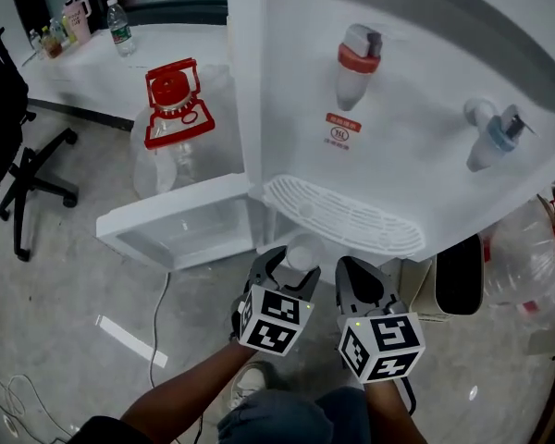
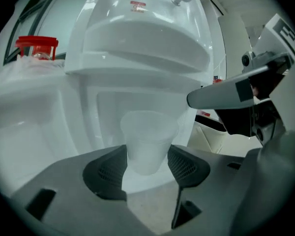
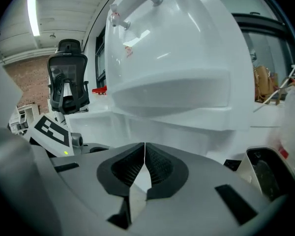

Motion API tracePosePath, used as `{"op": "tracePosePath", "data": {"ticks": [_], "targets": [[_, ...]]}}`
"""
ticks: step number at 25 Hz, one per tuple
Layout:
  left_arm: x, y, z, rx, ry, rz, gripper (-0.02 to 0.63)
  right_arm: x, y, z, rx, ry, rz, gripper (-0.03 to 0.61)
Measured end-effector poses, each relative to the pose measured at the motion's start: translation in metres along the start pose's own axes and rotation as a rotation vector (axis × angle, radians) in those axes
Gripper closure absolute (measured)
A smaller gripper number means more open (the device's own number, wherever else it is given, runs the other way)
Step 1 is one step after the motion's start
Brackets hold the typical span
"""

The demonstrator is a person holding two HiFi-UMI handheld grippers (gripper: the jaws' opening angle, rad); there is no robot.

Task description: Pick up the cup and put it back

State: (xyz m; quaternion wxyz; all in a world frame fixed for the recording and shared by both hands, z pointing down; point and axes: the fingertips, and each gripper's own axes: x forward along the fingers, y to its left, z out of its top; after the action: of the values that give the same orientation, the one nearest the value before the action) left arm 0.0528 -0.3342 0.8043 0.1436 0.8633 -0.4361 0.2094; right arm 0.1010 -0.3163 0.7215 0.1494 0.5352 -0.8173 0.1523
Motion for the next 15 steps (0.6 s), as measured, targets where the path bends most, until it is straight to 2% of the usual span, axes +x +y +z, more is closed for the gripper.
{"op": "tracePosePath", "data": {"ticks": [9,15], "targets": [[0.064,0.006,-0.031,-0.021,-0.025,-0.008,0.354,0.034,-0.011,-0.025,-0.009,-0.005,-0.01,0.557],[0.101,0.017,-0.052,-0.001,-0.027,0.011,0.354,0.044,-0.018,-0.046,-0.019,0.0,-0.031,0.557]]}}
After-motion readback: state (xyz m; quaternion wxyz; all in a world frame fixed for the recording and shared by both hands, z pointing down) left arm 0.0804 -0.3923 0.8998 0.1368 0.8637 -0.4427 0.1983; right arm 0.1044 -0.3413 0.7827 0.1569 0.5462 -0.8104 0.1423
